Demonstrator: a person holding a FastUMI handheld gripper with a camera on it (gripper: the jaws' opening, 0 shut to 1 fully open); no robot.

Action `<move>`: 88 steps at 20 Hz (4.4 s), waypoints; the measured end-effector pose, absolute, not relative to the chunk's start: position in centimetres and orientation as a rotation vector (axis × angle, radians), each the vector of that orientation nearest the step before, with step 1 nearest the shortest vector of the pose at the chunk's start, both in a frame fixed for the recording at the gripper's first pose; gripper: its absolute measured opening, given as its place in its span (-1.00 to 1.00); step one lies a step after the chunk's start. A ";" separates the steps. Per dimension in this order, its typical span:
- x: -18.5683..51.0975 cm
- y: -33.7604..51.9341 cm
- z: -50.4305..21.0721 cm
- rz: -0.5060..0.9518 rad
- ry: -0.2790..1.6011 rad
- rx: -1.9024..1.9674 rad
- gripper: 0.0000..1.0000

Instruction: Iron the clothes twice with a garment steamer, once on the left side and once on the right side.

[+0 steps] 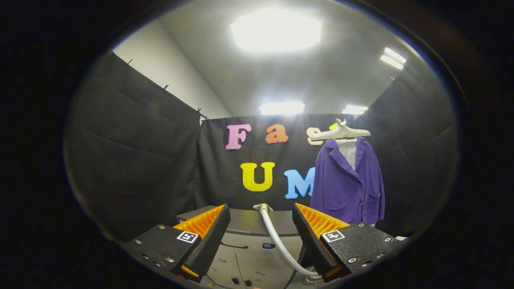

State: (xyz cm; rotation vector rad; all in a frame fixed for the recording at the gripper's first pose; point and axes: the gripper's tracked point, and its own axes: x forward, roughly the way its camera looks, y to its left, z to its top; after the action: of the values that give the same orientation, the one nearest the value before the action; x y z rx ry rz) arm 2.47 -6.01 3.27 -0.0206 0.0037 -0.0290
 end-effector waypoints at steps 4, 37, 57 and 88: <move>5.0 -7.9 4.8 -0.044 0.025 -0.034 0.90; 43.9 -8.4 -7.6 -0.186 0.551 -0.034 0.90; 46.8 -8.7 -26.1 -0.263 1.116 0.033 0.41; 27.9 -8.5 -6.1 -0.199 0.593 -0.056 -0.22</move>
State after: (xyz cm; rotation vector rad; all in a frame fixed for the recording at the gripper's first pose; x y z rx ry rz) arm 27.94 -8.55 -6.12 -0.0564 0.5926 -0.1986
